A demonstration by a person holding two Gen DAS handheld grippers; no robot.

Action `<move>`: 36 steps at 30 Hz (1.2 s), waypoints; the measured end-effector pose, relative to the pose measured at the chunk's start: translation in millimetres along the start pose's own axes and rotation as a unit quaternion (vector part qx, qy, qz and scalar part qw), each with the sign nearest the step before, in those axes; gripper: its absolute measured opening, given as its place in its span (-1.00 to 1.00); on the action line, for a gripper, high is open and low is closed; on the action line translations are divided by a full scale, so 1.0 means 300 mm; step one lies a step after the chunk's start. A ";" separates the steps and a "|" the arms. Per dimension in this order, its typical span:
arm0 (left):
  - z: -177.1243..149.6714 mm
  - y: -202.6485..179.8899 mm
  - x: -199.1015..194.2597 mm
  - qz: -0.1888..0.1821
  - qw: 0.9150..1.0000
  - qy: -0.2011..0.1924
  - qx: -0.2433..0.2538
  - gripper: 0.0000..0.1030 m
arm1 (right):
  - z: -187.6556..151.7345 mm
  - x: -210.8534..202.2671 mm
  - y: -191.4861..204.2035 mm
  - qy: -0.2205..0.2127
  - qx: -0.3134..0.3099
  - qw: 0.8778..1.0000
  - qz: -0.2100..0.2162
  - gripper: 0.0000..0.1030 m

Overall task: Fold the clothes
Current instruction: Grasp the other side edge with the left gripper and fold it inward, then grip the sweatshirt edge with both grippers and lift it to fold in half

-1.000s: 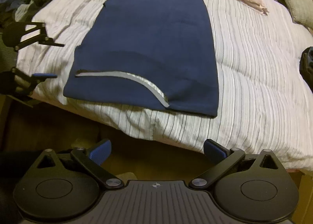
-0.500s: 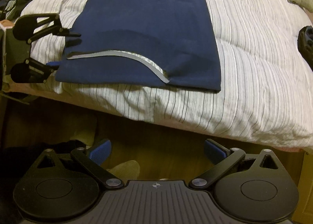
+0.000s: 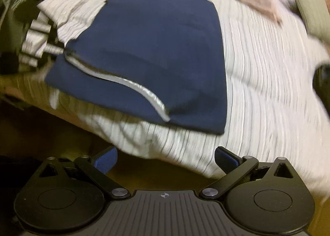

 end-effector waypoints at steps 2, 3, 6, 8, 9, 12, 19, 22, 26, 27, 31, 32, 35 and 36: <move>0.011 0.048 -0.020 -0.007 0.999 -0.002 -0.045 -0.90 | -0.008 0.017 0.003 -0.008 -0.046 0.999 -0.009 0.99; 0.016 0.078 -0.030 -0.004 0.998 -0.006 -0.067 -0.90 | -0.012 0.025 0.005 -0.012 -0.070 0.997 -0.014 0.99; 0.031 0.169 -0.050 -0.004 0.993 -0.011 -0.121 -0.90 | -0.023 0.047 0.000 -0.026 -0.122 0.992 -0.031 0.99; 0.040 0.215 -0.058 -0.008 0.990 -0.015 -0.140 -0.90 | -0.032 0.065 -0.008 -0.035 -0.154 0.986 -0.046 0.99; 0.044 0.232 -0.060 -0.011 0.989 -0.018 -0.150 -0.90 | -0.036 0.076 -0.014 -0.039 -0.171 0.983 -0.052 0.99; 0.051 0.274 -0.062 -0.021 0.984 -0.022 -0.173 -0.90 | -0.057 0.119 -0.047 -0.052 -0.225 0.970 -0.072 0.99; 0.055 0.314 -0.061 -0.025 0.973 -0.002 -0.229 -0.90 | -0.090 0.258 -0.109 -0.102 -0.268 0.957 -0.044 0.56; 0.065 0.317 -0.071 -0.011 0.963 0.011 -0.268 -0.90 | -0.085 0.292 -0.107 -0.142 -0.285 0.947 -0.033 0.54; 0.061 0.303 -0.077 -0.001 0.952 0.031 -0.304 -0.90 | -0.090 0.307 -0.110 -0.163 -0.307 0.938 -0.019 0.19; 0.058 0.296 -0.076 0.000 0.951 0.036 -0.308 -0.90 | -0.088 0.302 -0.120 -0.162 -0.308 0.937 -0.021 0.15; 0.045 0.276 -0.074 0.001 0.948 0.052 -0.315 -0.91 | -0.081 0.282 -0.158 -0.158 -0.313 0.936 -0.027 -0.54; 0.044 0.273 -0.075 0.001 0.948 0.055 -0.313 -0.91 | -0.079 0.277 -0.168 -0.157 -0.314 0.936 -0.029 -0.77; 0.044 0.270 -0.075 0.001 0.951 0.062 -0.303 -0.91 | -0.073 0.261 -0.196 -0.154 -0.318 0.935 -0.033 -0.92; 0.045 0.270 -0.076 0.001 0.952 0.064 -0.299 -0.91 | -0.071 0.256 -0.206 -0.153 -0.319 0.935 -0.035 -0.92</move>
Point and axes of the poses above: each gripper's, at about its wrist camera, not at the fingertips, and x roughly the way its jaws point, y to its left, z to its top, the point moved 9 cm from there along x, roughly the way its jaws point, and after that the axes turned 6 degrees about -y, right-handed, at the moved point
